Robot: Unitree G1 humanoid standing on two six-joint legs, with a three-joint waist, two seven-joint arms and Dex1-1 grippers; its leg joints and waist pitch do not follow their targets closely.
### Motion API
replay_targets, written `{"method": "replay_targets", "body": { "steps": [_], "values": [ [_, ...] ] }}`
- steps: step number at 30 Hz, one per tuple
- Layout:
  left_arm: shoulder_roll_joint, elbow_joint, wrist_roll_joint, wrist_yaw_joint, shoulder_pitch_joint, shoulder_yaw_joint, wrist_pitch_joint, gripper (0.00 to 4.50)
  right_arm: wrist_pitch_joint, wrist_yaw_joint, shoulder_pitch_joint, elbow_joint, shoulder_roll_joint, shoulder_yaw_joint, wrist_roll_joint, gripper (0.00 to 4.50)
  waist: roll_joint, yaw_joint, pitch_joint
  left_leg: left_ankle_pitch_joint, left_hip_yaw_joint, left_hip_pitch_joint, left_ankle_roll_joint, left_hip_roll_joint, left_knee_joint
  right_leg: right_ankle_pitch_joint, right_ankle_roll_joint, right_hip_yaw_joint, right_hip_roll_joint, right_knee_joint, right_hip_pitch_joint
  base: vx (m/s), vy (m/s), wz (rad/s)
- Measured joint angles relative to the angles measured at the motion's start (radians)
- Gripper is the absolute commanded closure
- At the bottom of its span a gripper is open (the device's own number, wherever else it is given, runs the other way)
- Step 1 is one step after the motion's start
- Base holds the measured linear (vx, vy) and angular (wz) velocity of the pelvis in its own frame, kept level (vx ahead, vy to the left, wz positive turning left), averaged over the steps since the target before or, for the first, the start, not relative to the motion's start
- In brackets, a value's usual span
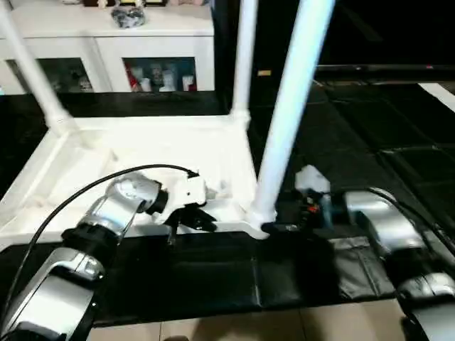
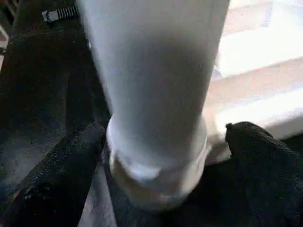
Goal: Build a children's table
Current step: Rotate leg to tighten
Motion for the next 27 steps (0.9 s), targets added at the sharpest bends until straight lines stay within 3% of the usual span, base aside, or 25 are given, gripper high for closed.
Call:
{"method": "replay_targets", "body": {
  "steps": [2,4,19,27],
  "values": [
    [-0.002,0.0,0.001,-0.008,-0.002,-0.008,-0.011,4.5,0.001,0.016,-0.013,0.014,0.01,0.002,0.003,0.19,0.0,0.006,0.0,0.0,0.0,0.0,0.0,0.0,0.0,0.0,-0.001,0.0,0.0,0.0,0.0,0.0,0.0,0.0],
    [-0.002,0.0,0.003,-0.013,-0.003,-0.011,-0.017,4.5,0.007,0.037,-0.023,0.028,0.012,0.007,0.008,0.47,0.0,0.009,0.0,-0.001,0.0,0.0,0.0,0.0,0.0,0.0,-0.001,0.0,0.0,0.0,0.0,0.0,0.0,0.0],
    [-0.003,0.026,0.006,-0.021,-0.014,-0.017,-0.052,4.5,-0.013,0.104,-0.056,0.118,0.028,0.02,0.008,1.66,0.0,0.01,0.0,0.0,0.0,0.0,0.0,0.0,0.0,0.0,0.0,0.0,0.0,0.001,0.0,0.0,0.0,0.0],
    [-0.006,0.045,0.005,-0.021,-0.02,-0.012,-0.052,4.5,-0.015,0.106,-0.07,0.138,0.033,0.022,0.002,1.75,0.0,0.009,0.0,0.0,0.0,0.0,0.0,0.0,0.0,-0.001,0.002,0.0,0.0,0.001,0.0,0.0,0.0,0.0]
  ]
}}
